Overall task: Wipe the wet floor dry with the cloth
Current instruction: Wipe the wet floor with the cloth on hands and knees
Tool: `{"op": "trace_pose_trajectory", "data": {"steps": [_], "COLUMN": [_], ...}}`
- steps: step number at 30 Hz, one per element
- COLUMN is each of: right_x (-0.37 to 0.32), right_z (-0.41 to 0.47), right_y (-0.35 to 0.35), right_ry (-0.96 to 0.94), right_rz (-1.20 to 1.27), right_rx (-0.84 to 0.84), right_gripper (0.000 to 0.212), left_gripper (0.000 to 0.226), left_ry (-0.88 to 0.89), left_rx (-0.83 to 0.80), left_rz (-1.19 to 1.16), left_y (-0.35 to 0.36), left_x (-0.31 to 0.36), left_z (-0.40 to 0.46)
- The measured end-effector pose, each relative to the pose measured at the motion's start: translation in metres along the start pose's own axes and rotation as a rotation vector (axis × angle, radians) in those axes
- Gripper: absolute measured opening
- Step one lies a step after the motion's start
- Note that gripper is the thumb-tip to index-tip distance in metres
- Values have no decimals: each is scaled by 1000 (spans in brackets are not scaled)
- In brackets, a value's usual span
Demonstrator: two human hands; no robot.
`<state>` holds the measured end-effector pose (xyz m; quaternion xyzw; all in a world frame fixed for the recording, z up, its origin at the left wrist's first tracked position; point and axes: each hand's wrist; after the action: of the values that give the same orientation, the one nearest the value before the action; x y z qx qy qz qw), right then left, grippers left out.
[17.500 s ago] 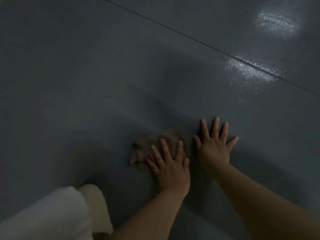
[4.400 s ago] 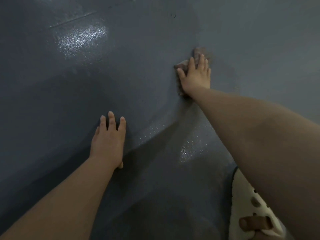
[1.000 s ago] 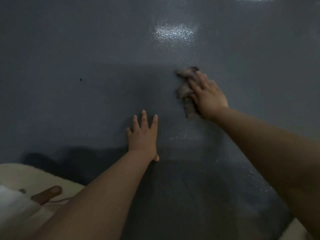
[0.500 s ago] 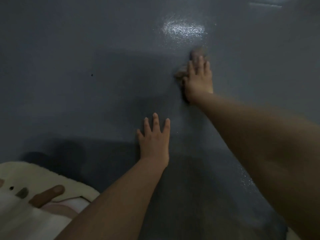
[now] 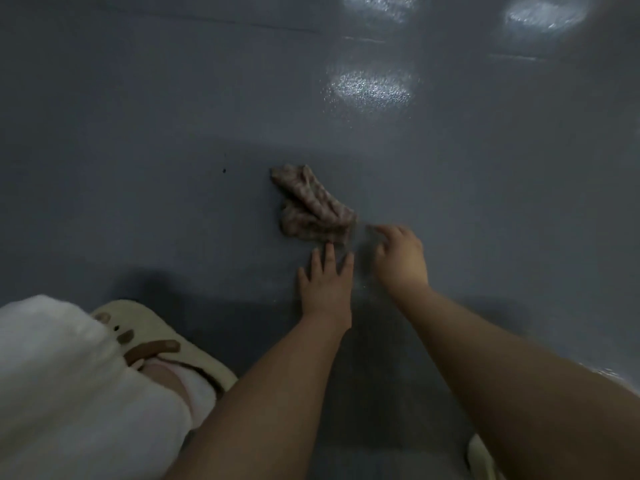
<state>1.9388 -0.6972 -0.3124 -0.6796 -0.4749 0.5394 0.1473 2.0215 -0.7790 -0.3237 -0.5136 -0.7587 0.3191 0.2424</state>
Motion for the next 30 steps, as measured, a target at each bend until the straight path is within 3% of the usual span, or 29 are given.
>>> {"op": "trace_pose_trajectory", "data": {"steps": [4, 6, 9, 11, 17, 20, 23, 25, 30], "right_x": [15, 16, 15, 14, 20, 14, 10, 11, 14], "right_z": [-31, -30, -17, -7, 19, 28, 33, 36, 40], "right_y": [-4, -4, -5, -6, -4, 3, 9, 6, -1], "right_ry": [100, 53, -22, -48, 4, 54, 77, 74, 119], "right_rz": [-81, -103, -153, -211, -432, -407, -333, -298, -282], "right_rx": [-79, -98, -96, -94, -95, -131, -53, 9, 93], "right_gripper": [43, 44, 45, 48, 55, 53, 47, 43, 38], "left_gripper": [91, 70, 49, 49, 86, 92, 95, 94, 77], "left_ry": [69, 115, 137, 109, 1, -47, -99, -44, 288], "left_rx": [60, 209, 563, 617, 404, 274, 233, 231, 227], "left_rz": [-37, -162, -307, -341, -221, -179, -158, -96, 63], "left_y": [2, 1, -2, -4, -41, -54, -56, -54, -27], "left_x": [-8, -16, -28, -37, -50, -44, -32, -20, 25], "left_z": [-10, -12, -3, 14, 63, 80, 89, 87, 68]}}
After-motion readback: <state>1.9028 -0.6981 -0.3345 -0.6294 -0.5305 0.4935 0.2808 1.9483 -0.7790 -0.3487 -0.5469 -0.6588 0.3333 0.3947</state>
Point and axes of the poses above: each hand's wrist, its own z-axis towards the middle knuckle, its own y-axis out of the palm, x = y × z, and after that the axes turned 4 degrees about z, right-handed
